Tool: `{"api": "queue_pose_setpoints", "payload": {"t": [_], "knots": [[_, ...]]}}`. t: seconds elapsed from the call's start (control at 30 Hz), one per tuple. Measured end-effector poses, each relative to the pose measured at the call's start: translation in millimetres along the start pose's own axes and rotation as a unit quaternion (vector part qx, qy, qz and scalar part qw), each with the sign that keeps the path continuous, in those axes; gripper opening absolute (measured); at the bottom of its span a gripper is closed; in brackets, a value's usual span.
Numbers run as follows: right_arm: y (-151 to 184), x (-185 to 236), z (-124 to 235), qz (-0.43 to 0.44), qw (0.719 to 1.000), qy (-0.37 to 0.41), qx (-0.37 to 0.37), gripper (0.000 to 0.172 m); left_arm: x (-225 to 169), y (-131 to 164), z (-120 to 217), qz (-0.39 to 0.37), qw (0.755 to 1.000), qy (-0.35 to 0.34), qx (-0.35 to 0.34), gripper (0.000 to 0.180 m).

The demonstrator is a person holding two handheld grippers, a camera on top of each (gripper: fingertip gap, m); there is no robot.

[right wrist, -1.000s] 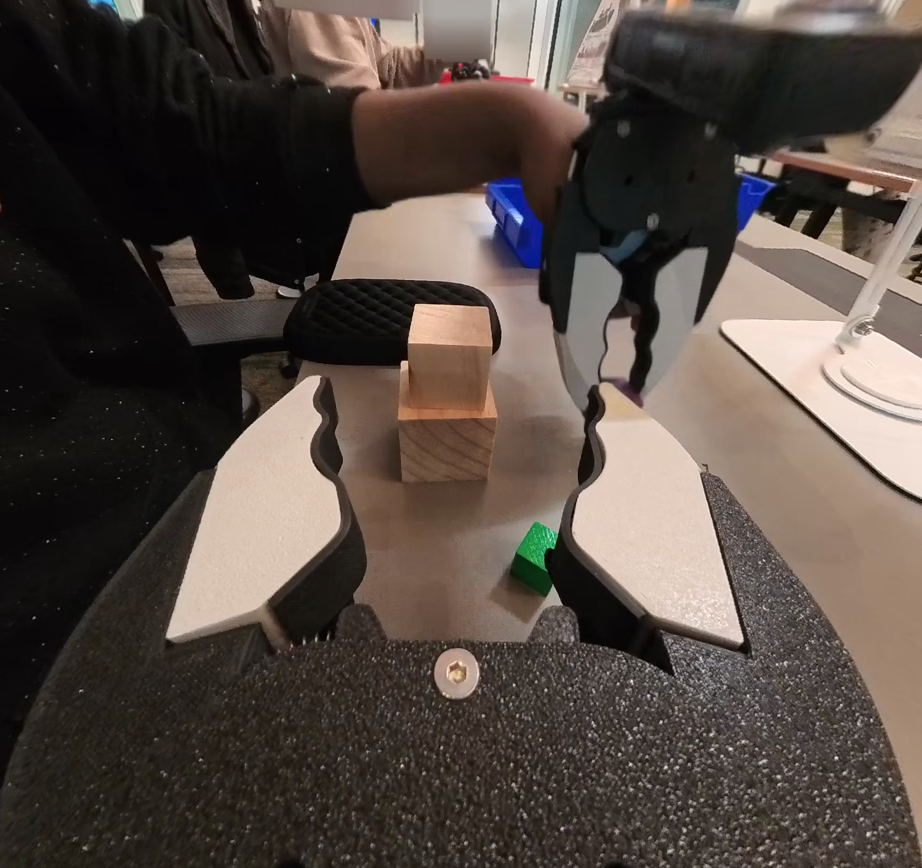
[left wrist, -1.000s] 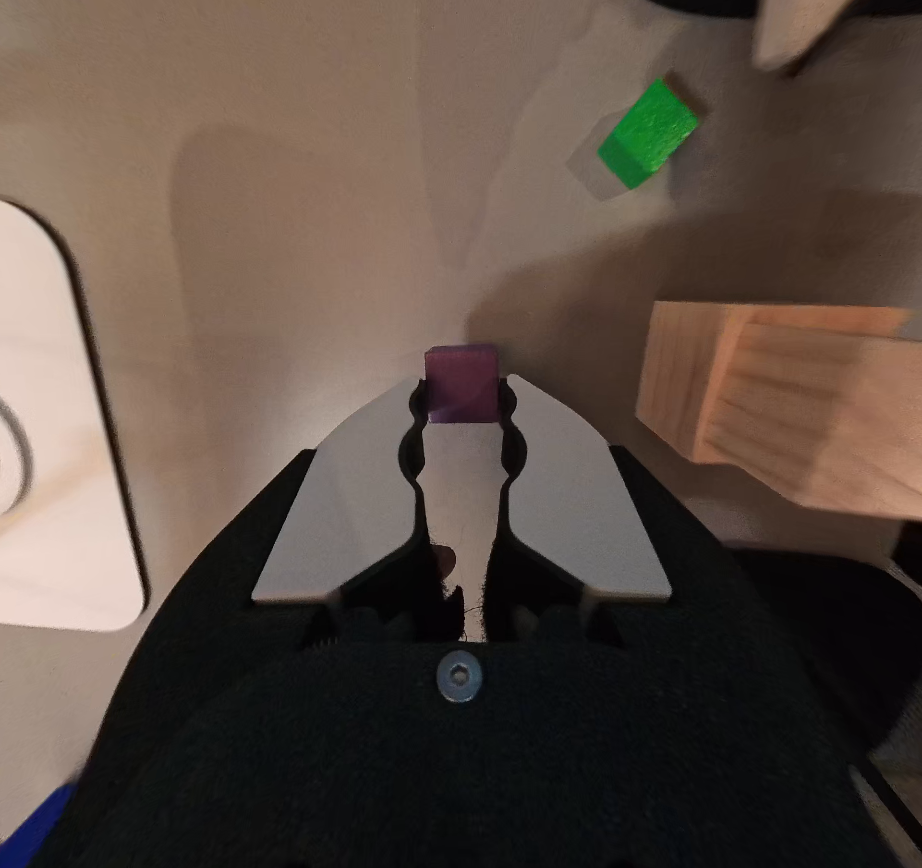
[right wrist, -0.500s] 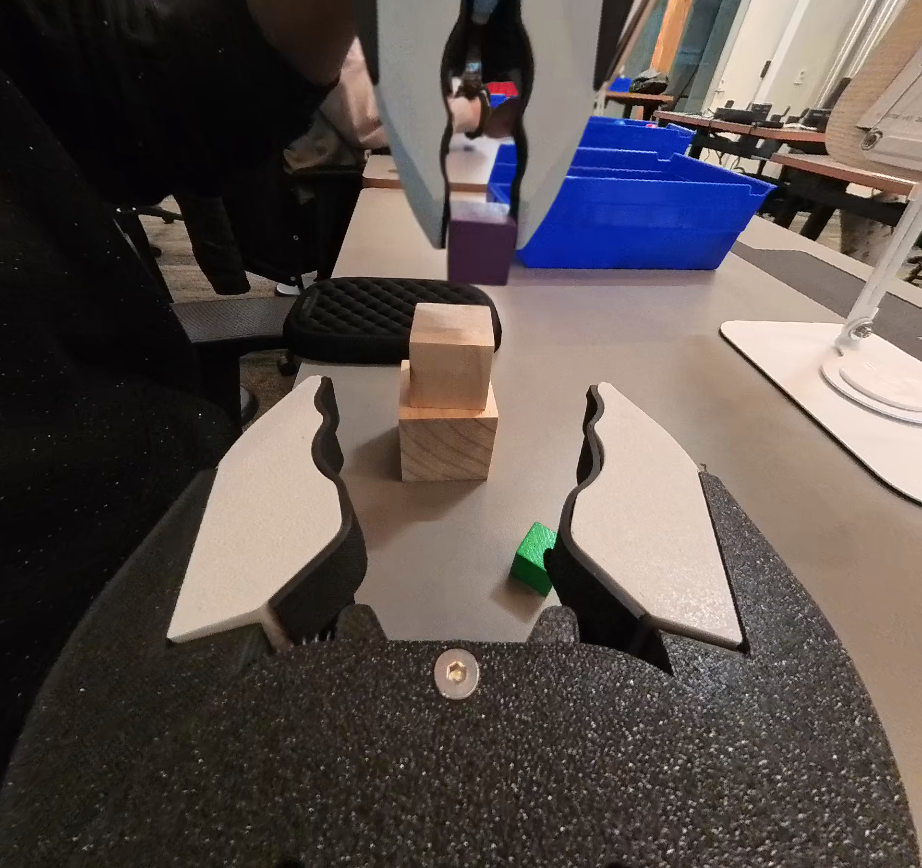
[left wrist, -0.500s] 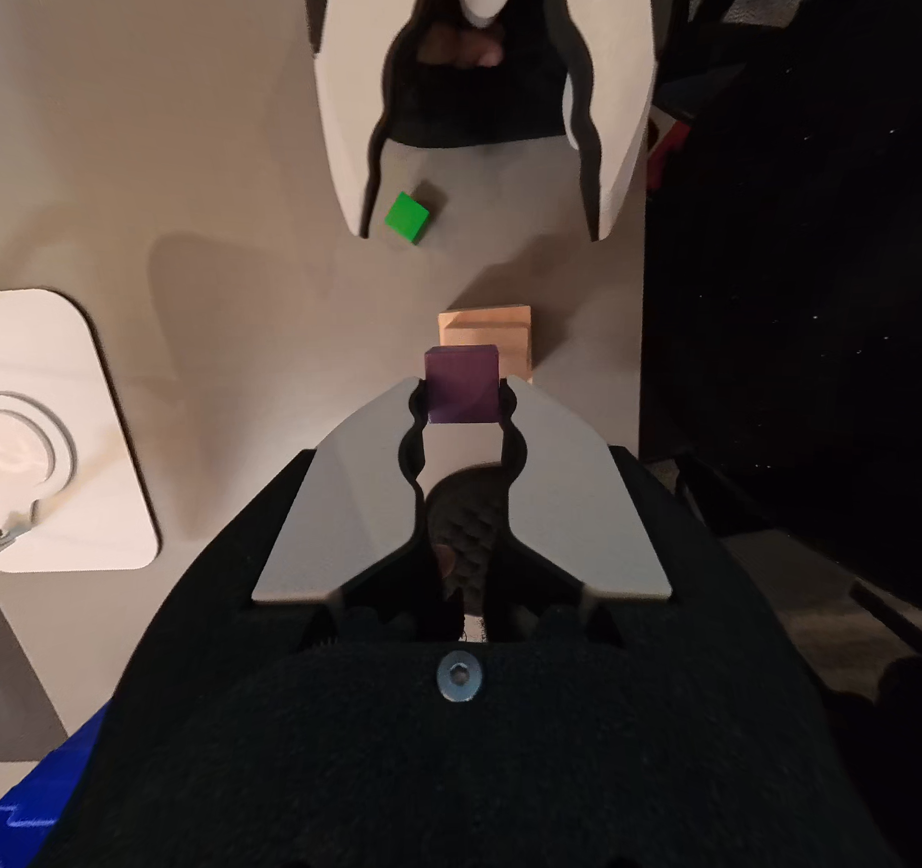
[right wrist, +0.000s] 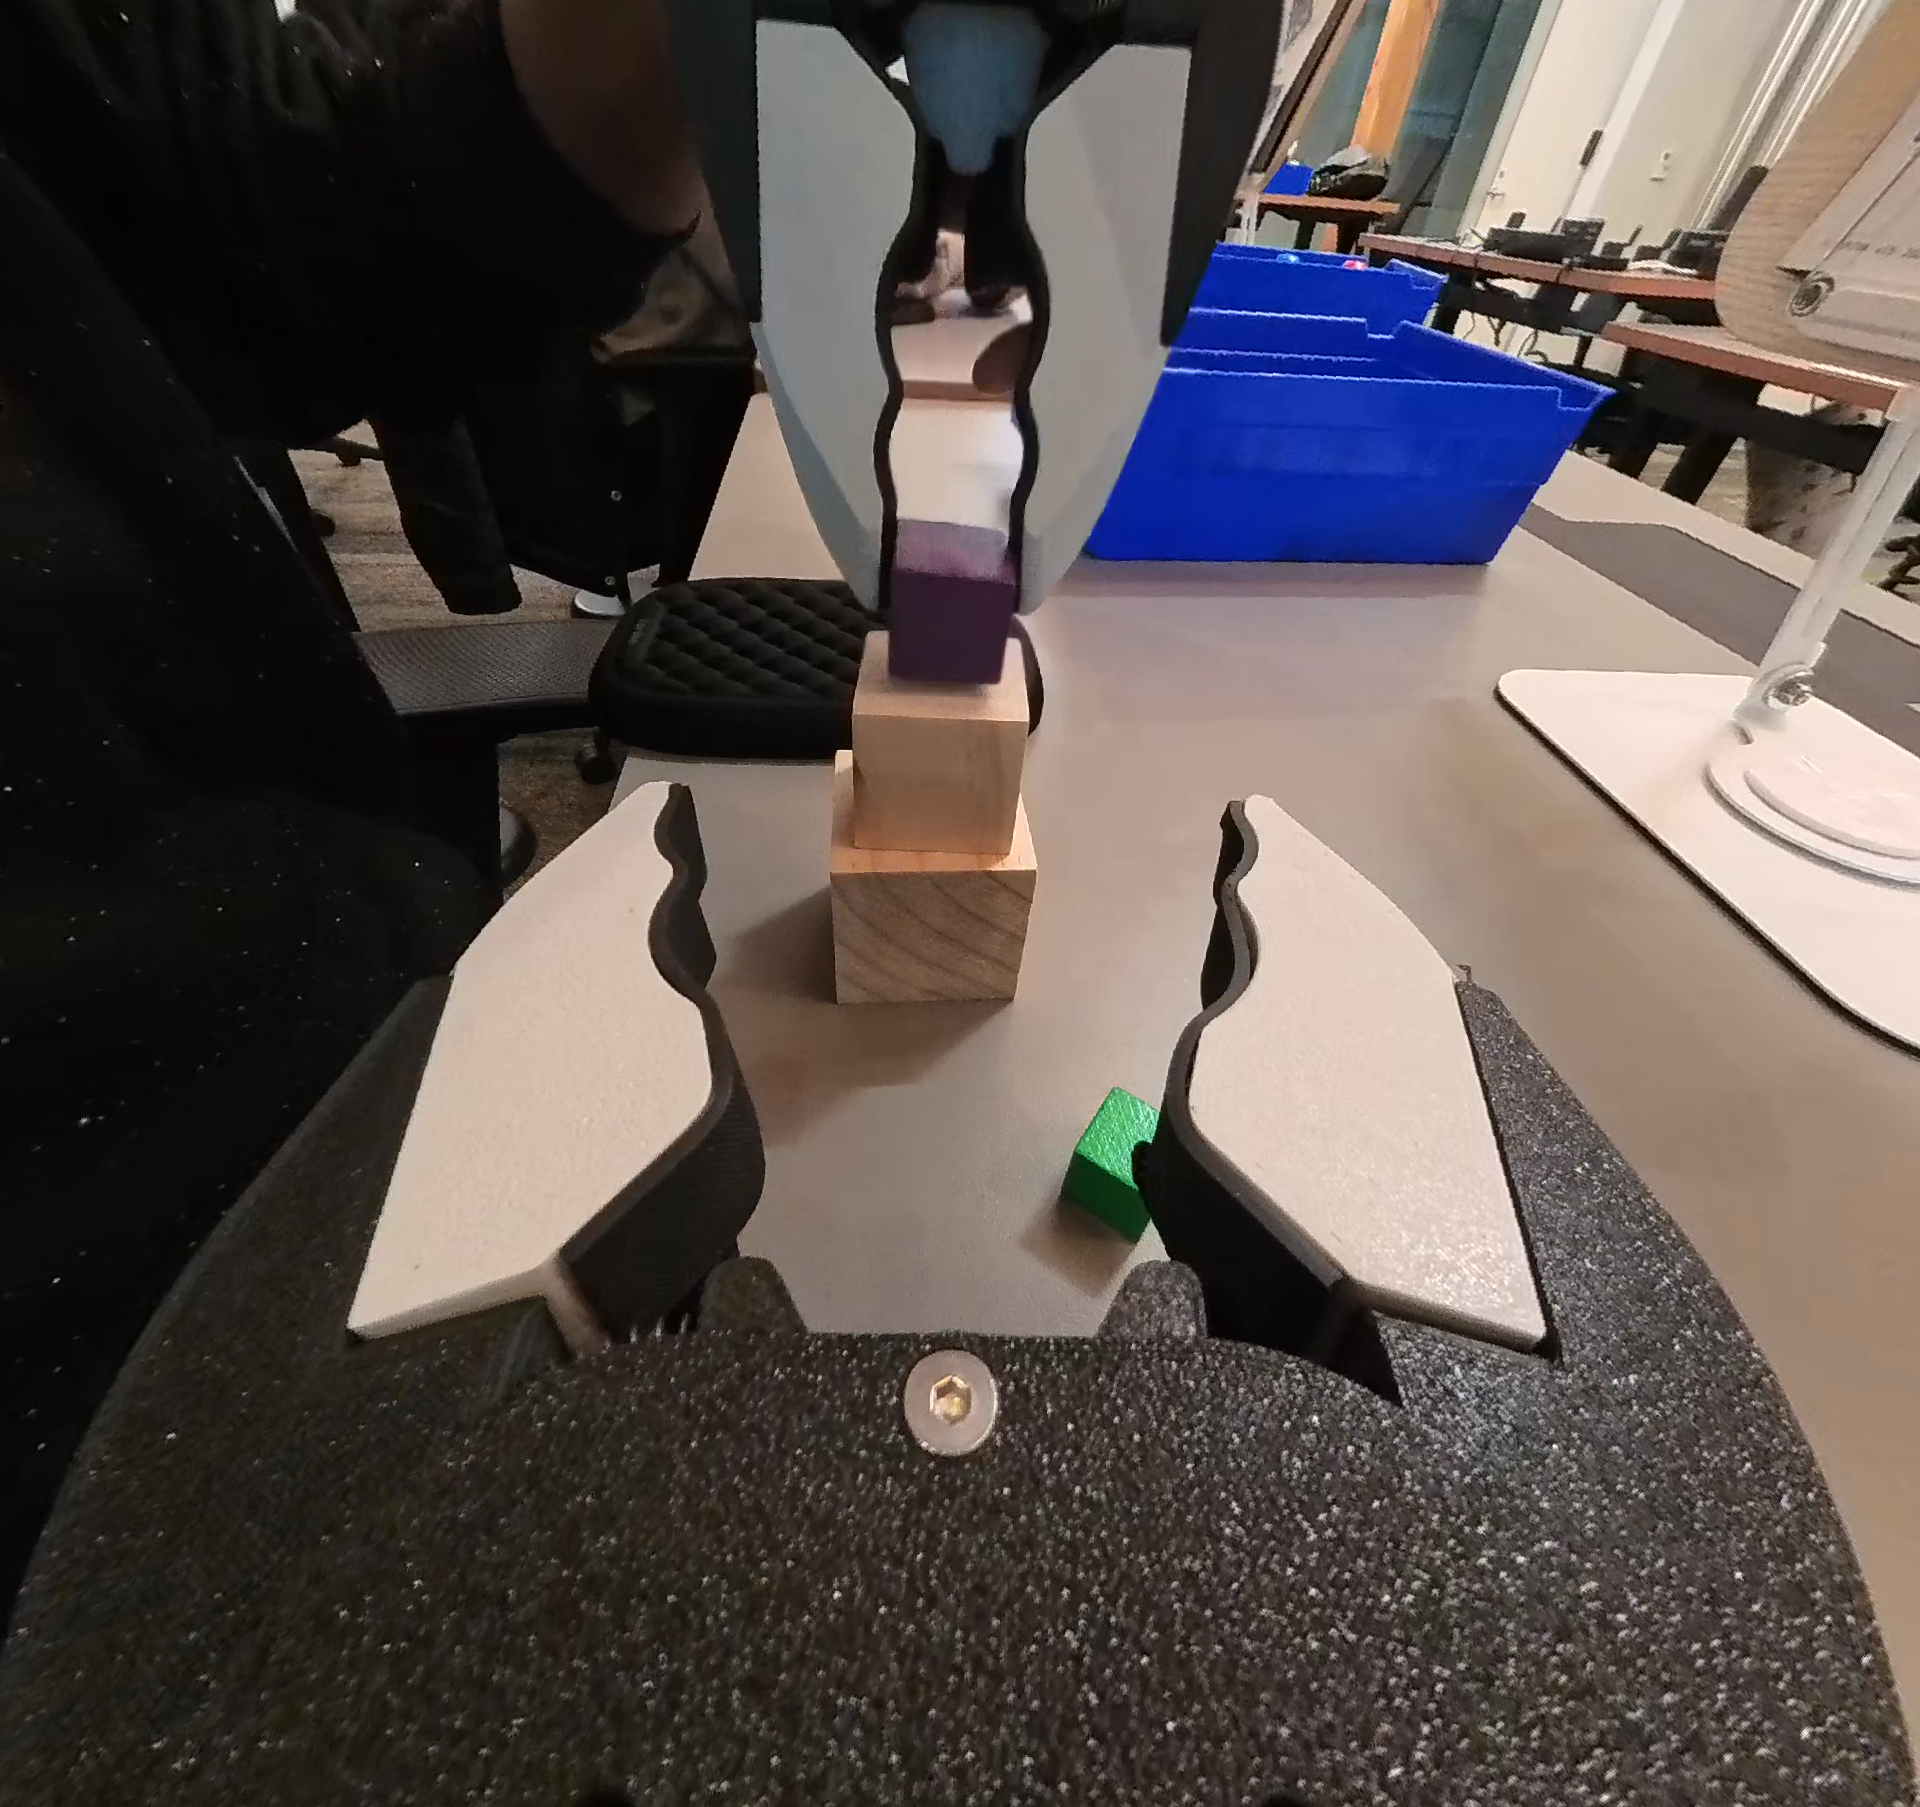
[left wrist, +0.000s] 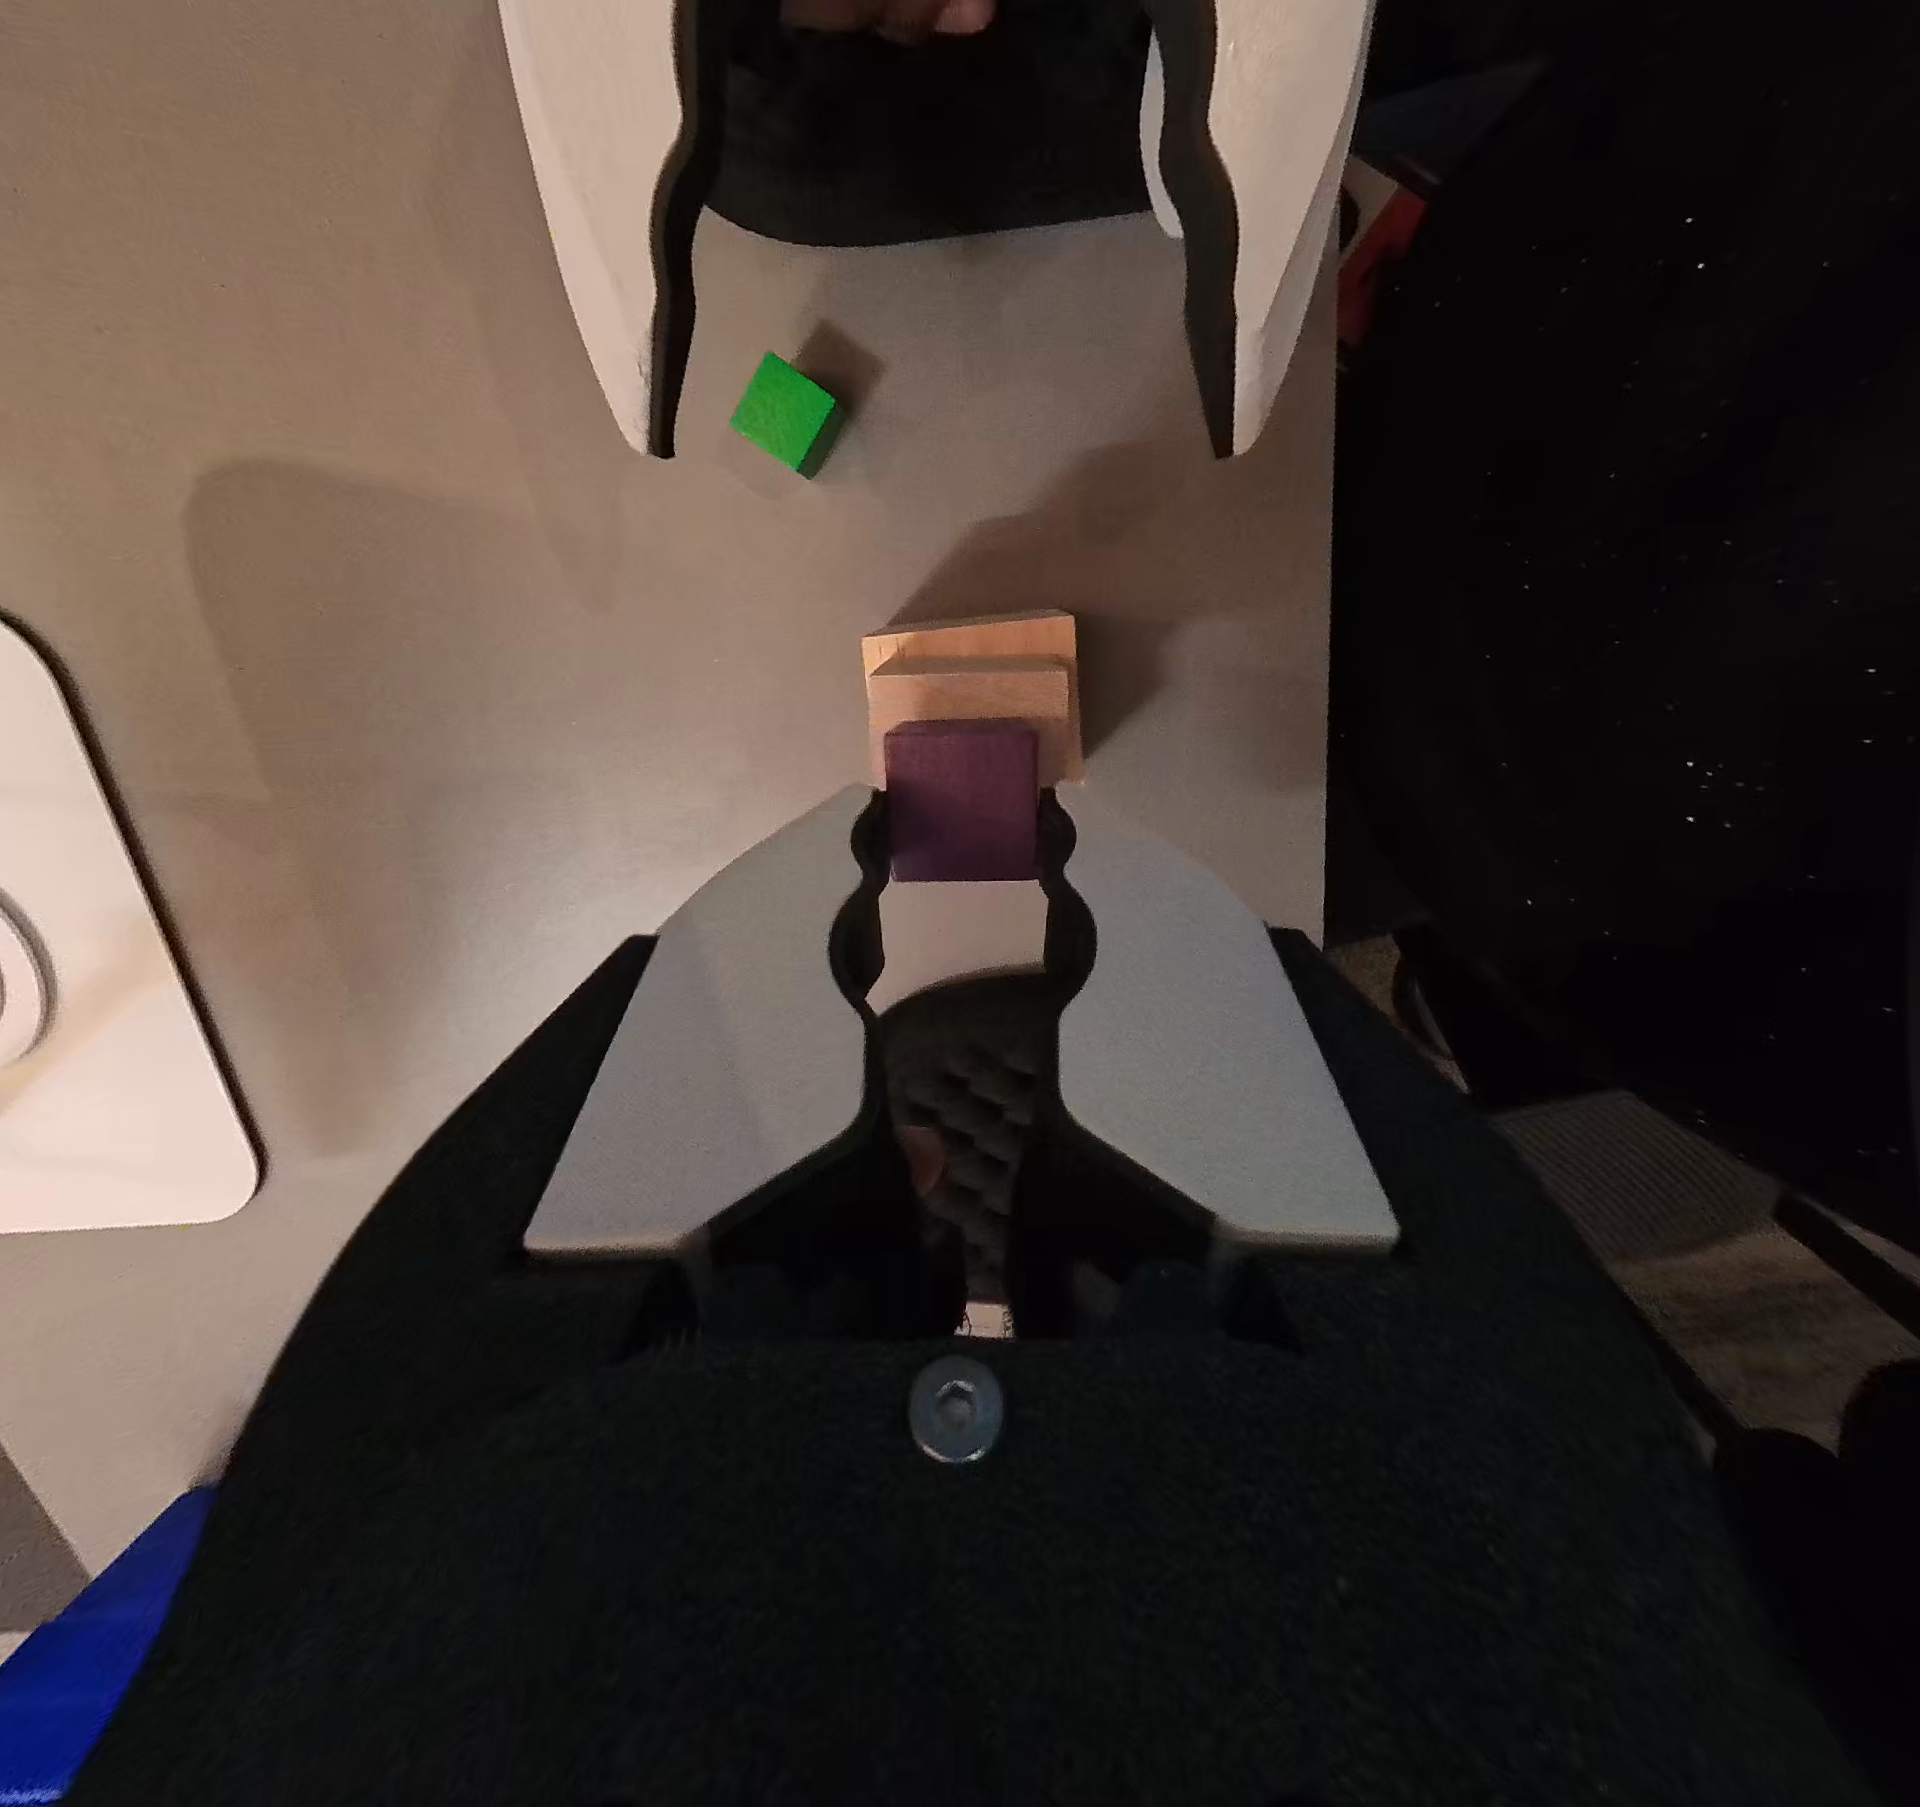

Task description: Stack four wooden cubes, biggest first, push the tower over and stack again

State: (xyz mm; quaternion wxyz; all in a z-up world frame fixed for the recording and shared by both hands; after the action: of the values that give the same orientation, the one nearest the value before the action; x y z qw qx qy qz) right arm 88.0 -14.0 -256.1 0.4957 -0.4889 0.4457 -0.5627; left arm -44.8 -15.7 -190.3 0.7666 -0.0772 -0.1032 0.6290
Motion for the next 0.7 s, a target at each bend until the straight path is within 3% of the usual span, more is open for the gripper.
{"api": "queue_pose_setpoints", "payload": {"t": [0.17, 0.37, 0.53, 0.7], "knots": [[0.0, 0.0, -0.1, 0.001, 1.000, 0.000, 0.001, 0.093, 0.6, 2.2, -4.0, 0.008, 1.000, 0.003, -0.003, 0.028], [0.0, -0.1, -0.1, 0.001, 1.000, 0.000, 0.000, 0.093, 1.0, 1.6, 1.1, 0.015, 1.000, 0.005, -0.021, 0.068], [-0.8, -1.5, 0.9, 0.000, 1.000, 0.014, -0.008, 0.101, 27.4, -6.3, 8.5, 0.054, 0.989, -0.053, -0.126, 0.077], [-1.7, -4.6, 1.5, -0.003, 0.999, 0.046, -0.015, 0.125, 58.9, 4.4, -11.7, 0.033, 0.968, -0.110, -0.224, 0.068]]}}
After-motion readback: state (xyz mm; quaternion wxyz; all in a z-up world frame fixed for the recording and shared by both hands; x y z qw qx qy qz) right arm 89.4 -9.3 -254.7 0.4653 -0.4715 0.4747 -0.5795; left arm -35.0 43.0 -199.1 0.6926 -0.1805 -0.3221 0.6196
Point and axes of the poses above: each gripper's, where its closed fingertips meet, z back along the fingers, y out of its underside, x = y × z across the jaws, the point moved 7 cm from there along z, back along the fingers, and after that the axes turned 10 degrees about -z, right-handed, at the moved point
